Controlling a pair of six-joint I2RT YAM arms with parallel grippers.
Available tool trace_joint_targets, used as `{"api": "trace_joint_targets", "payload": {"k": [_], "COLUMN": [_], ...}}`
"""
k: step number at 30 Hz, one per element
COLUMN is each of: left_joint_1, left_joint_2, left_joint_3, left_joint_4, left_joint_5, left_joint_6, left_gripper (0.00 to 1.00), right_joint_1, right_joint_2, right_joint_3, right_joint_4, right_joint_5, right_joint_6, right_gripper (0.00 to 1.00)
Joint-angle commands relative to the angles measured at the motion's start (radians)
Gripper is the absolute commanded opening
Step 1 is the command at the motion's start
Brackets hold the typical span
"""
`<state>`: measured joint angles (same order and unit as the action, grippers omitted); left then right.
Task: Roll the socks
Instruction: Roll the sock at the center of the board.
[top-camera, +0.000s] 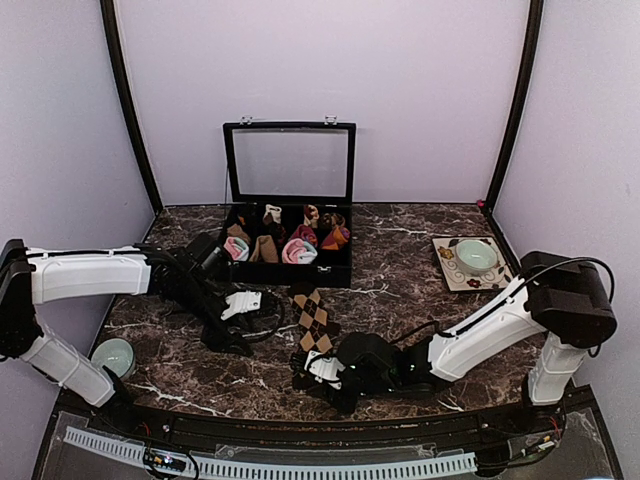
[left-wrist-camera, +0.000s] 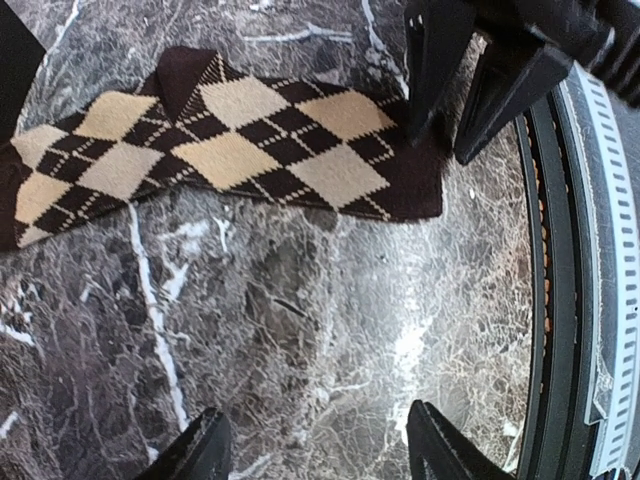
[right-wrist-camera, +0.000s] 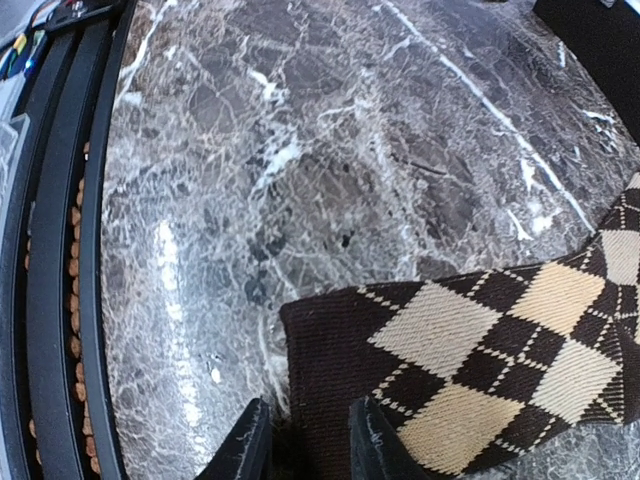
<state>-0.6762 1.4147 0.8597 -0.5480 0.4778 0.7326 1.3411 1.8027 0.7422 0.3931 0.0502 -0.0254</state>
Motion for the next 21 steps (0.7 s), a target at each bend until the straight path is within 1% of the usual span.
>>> {"api": "trace_joint_targets", "payload": {"k": [1, 4, 9, 11, 13, 15, 21], "left_joint_1": [0.005, 0.004, 0.004, -0.001, -0.009, -0.012, -0.077], "left_joint_2": [0.009, 0.022, 0.019, 0.014, 0.012, 0.006, 0.002], "left_joint_3": [0.049, 0.07, 0.065, 0.047, 0.018, -0.015, -0.05], "left_joint_4": [-0.018, -0.03, -0.023, -0.013, -0.007, -0.01, -0.013], "left_joint_5": [0.038, 0.065, 0.081, 0.064, 0.033, 0.028, 0.01], "left_joint_6": [0.024, 0.026, 0.035, 0.043, 0.055, 0.084, 0.153], "left_gripper": [0.63, 0.64, 0.64, 0.64, 0.64, 0.64, 0.63], "right_joint_1": [0.003, -0.001, -0.031, -0.055, -0.103, -0.131, -0.182], "right_joint_2": [0.025, 0.031, 0.034, 0.021, 0.004, 0.002, 0.073], "right_joint_3": [-0.011, -0.021, -0.026, -0.031, -0.05, -0.051, 0.025], "right_joint_4": [-0.003, -0.002, -0.003, 0.009, 0.052, 0.06, -0.028], "right_joint_5": [-0.011, -0.013, -0.056, -0.101, -0.202, -0.277, -0.434], "right_joint_6": [0.006, 0.023, 0.069, 0.119, 0.161, 0.193, 0.277], "right_gripper": [0.25, 0.2, 0.0, 0.0, 0.0, 0.0, 0.0]}}
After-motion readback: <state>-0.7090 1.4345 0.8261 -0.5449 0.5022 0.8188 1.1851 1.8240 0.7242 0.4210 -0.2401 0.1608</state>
